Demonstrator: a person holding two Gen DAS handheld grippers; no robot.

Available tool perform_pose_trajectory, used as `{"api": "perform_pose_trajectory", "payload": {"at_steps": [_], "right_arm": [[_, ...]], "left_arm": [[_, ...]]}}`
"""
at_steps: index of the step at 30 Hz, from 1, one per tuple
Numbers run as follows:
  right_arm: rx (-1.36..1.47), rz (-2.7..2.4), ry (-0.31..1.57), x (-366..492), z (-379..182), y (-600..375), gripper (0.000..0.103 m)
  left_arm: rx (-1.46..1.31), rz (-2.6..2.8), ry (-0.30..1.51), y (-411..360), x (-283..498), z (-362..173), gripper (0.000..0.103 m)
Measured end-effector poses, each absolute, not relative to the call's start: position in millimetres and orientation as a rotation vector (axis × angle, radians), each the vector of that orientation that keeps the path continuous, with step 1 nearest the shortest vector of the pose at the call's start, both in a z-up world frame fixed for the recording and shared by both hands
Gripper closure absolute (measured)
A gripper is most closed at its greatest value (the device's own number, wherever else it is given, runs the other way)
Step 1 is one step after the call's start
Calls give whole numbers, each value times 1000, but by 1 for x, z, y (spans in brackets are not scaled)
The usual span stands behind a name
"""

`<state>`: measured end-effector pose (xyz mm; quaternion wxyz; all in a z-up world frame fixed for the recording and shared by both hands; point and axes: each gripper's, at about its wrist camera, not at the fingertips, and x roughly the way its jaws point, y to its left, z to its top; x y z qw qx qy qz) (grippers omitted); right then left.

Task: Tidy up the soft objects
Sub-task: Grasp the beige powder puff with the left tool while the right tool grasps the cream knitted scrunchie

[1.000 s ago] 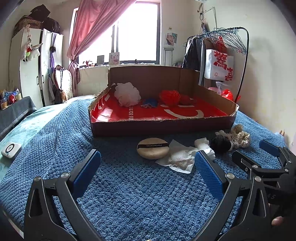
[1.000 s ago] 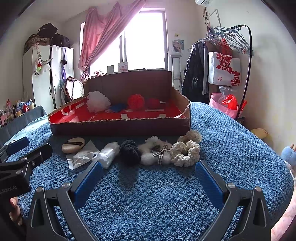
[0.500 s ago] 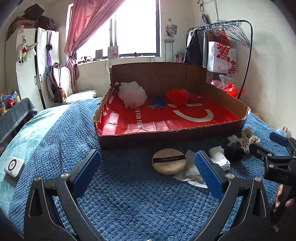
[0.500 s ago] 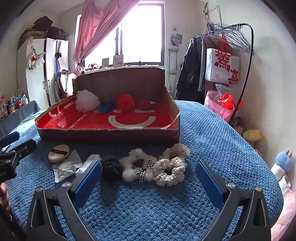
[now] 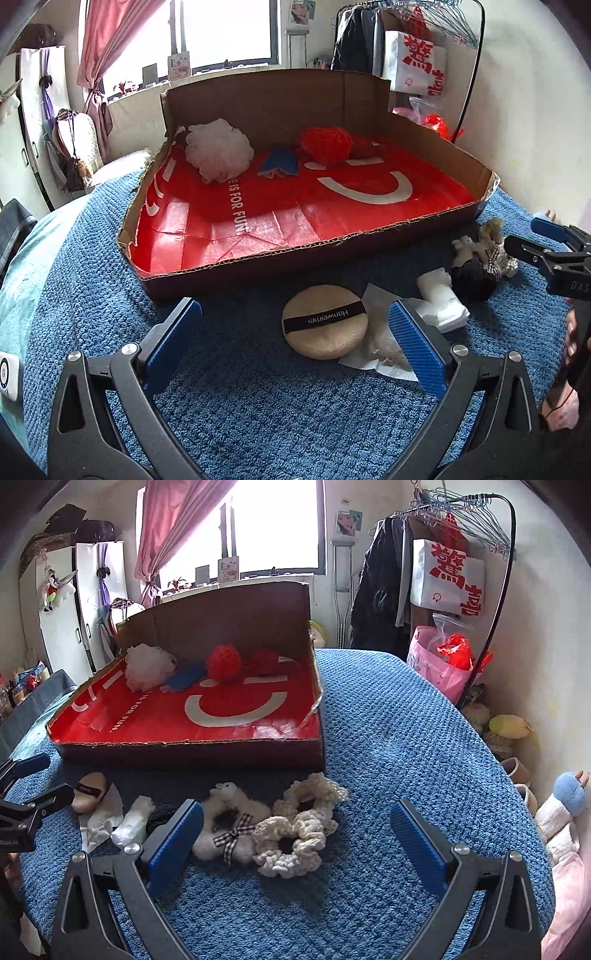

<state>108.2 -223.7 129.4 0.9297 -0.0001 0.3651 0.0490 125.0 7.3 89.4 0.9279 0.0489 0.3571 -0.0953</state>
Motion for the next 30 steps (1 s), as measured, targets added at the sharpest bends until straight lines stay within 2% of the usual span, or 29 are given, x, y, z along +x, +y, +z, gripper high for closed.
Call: {"api": "perform_pose_trajectory", "payload": {"at_steps": [6,7,10,11,12,13,14,15,17,30], "right_arm": [[22,75,804,120,122,-242,0],[34,77,816,123,120,-243,4],[87,110,872,132,110,-247,23],[114,135,892,134,106,-248,32],[133,157,901,135,104,-248,37],[139,172,898,134,103,-248,49],[136,186,894,133,103,-247,61],[138,213,895,132,104,-245,68],[163,238,879,129,107,-244,80],[146,286,783,113,143,-235,81]], "left_arm": [[110,-250,799,-1,138,79,0],[109,-254,814,-1,140,76,0],[101,-256,864,-2,148,68,8],[90,-268,883,-1,151,65,20],[75,-284,896,0,153,64,27],[71,-288,900,0,153,63,30],[71,-286,897,0,153,64,39],[71,-287,894,0,152,64,49],[69,-304,885,0,149,66,52],[71,-339,799,1,131,92,54]]}}
